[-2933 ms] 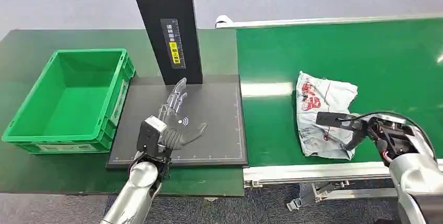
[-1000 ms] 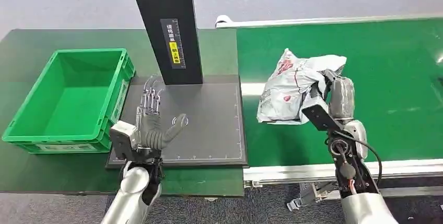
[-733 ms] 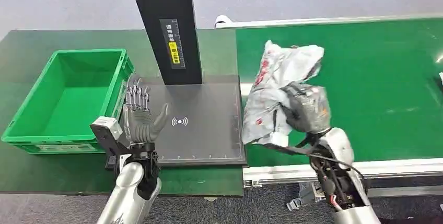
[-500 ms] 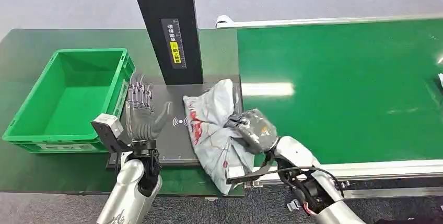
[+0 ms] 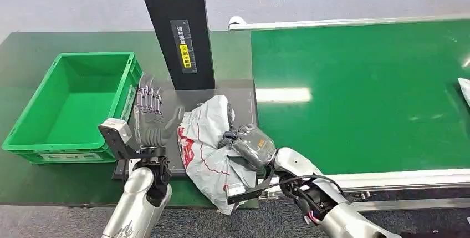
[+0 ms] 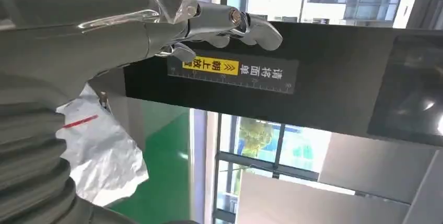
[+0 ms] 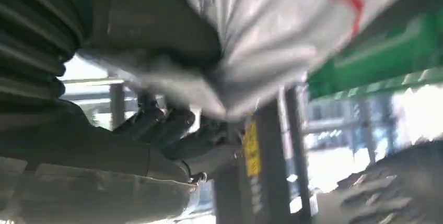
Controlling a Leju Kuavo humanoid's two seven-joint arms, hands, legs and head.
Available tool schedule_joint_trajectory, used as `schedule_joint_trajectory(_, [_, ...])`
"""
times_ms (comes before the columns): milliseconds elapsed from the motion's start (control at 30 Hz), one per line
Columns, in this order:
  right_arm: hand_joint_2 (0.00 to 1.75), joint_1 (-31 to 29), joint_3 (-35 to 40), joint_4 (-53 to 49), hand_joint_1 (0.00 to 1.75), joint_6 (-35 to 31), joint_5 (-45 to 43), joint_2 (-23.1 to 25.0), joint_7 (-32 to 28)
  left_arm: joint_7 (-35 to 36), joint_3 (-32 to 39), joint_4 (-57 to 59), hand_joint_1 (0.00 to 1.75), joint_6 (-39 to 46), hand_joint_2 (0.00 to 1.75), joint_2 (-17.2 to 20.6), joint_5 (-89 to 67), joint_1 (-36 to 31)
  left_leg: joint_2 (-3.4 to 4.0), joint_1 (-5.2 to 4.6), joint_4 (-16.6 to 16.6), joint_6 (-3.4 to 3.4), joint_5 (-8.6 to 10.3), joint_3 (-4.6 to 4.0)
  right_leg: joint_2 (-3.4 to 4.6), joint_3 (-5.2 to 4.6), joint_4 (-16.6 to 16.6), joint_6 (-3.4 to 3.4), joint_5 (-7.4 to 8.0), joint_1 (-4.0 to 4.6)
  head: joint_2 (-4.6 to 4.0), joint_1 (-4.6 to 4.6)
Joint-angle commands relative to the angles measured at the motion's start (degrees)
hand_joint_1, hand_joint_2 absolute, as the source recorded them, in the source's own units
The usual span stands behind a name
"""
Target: Moved the parcel from conveyor to table for the left to box.
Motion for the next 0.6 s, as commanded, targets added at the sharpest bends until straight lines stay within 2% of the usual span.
schedule_joint_trajectory(33, [1.75, -2.34, -12.64, -4.07, 0.0, -5.96, -12.4, 0.62, 1.94, 0.57, 1.72, -0.58, 0.0, 0.13, 1.75, 0.94, -0.22, 1.72, 0.12, -0.03, -0.12, 0.04, -0.03, 0.21, 0.14, 0.18, -0.14, -0.03, 0.02, -0.01, 0.0, 0.02])
schedule_joint_trajectory(67, [1.75, -1.73, -14.29, -5.97, 0.0, -5.37, -13.96, 0.31, 1.85, 0.58, 1.63, -0.8, 0.0, 0.14, 1.75, 0.99, -0.26, 2.04, 0.12, -0.03, -0.13, 0.04, -0.03, 0.22, 0.15, 0.19, -0.15, -0.03, 0.02, -0.02, 0.0, 0.02])
schedule_joint_trajectory(100, [1.75, 0.58, -19.37, -10.47, 0.0, -0.29, -23.39, 0.98, -0.1, 0.81, 1.52, -1.17, 0.0, 0.04, 1.75, 1.03, -0.01, 2.59, 0.11, -0.04, -0.07, 0.04, -0.05, 0.14, 0.14, 0.13, -0.09, -0.02, -0.01, -0.03, 0.02, 0.04])
schedule_joint_trajectory(167, [1.75, 1.89, -21.65, -13.27, 0.0, 1.5, -25.04, 0.49, 0.07, 0.54, 1.29, -1.62, 0.0, -0.12, 1.75, 1.07, 0.26, 3.25, 0.05, -0.05, -0.05, 0.02, -0.03, 0.06, 0.08, 0.04, -0.03, -0.02, -0.02, -0.04, 0.0, 0.04])
schedule_joint_trajectory(200, [1.75, 3.1, -24.19, -15.44, 0.0, 4.94, -29.23, 0.91, -0.27, 0.47, 0.68, -1.48, 0.0, 0.16, 1.75, 1.42, 0.15, 3.59, 0.03, -0.03, -0.06, 0.02, -0.06, 0.12, 0.06, 0.12, -0.07, -0.03, -0.04, -0.02, 0.0, 0.02])
schedule_joint_trajectory(267, [1.75, 3.57, -25.74, -16.92, 0.0, 8.27, -31.54, 0.86, -0.24, 0.34, 0.15, -0.8, 0.0, 0.06, 1.75, 1.51, 0.07, 3.74, -0.05, -0.03, -0.11, 0.01, -0.04, 0.17, -0.03, 0.21, -0.13, -0.04, -0.05, -0.02, 0.0, 0.02])
schedule_joint_trajectory(367, [1.75, 4.89, -30.59, -19.17, 0.0, 22.56, -44.09, 2.91, 3.44, -0.2, 0.13, -0.75, 0.0, 0.34, 1.75, 1.13, 0.29, 3.95, 0.02, -0.03, -0.03, 0.0, -0.04, 0.05, 0.03, 0.05, -0.03, -0.03, -0.02, -0.03, 0.0, 0.04])
schedule_joint_trajectory(400, [1.75, 5.41, -32.6, -19.28, 0.0, 29.94, -50.57, 3.35, 5.53, 0.03, -0.35, -0.46, 0.0, 0.38, 1.75, 1.3, -0.39, 3.84, 0.0, -0.03, -0.1, 0.0, -0.04, 0.15, 0.03, 0.15, -0.09, -0.05, -0.03, -0.03, 0.02, 0.02])
schedule_joint_trajectory(433, [1.75, 5.84, -34.2, -18.33, 0.0, 34.41, -54.53, 3.58, 7.82, 0.13, -0.83, -0.13, 0.0, 0.26, 1.75, 1.31, -0.63, 3.68, -0.03, -0.03, -0.05, 0.0, -0.02, 0.05, -0.01, 0.06, -0.04, -0.04, -0.03, -0.02, 0.0, 0.04])
schedule_joint_trajectory(467, [1.75, 6.03, -34.39, -18.13, 0.0, 34.67, -54.63, 3.49, 7.75, 0.13, -0.89, -0.04, 0.0, 0.25, 1.75, 1.24, -0.67, 3.65, -0.07, -0.01, -0.04, 0.0, -0.01, 0.01, -0.04, 0.03, -0.04, -0.03, -0.02, -0.01, 0.0, 0.02])
schedule_joint_trajectory(500, [1.75, 6.05, -35.77, -16.06, 0.0, 40.39, -59.11, 3.96, 11.1, 0.25, -1.45, 0.35, 0.0, 0.18, 1.75, 1.24, -1.34, 3.54, -0.11, -0.02, -0.08, 0.01, -0.01, 0.1, -0.09, 0.13, -0.09, -0.04, -0.03, -0.02, 0.0, 0.02])
schedule_joint_trajectory(600, [1.75, 5.21, -34.9, -11.72, 0.0, 44.55, -58.57, 3.51, 12.89, 2.0, -4.2, 1.97, 0.0, -0.6, 1.75, 2.15, -5.78, 2.77, -0.14, -0.01, -0.11, 0.03, 0.01, 0.16, -0.12, 0.2, -0.14, -0.02, -0.02, -0.01, 0.0, 0.02])
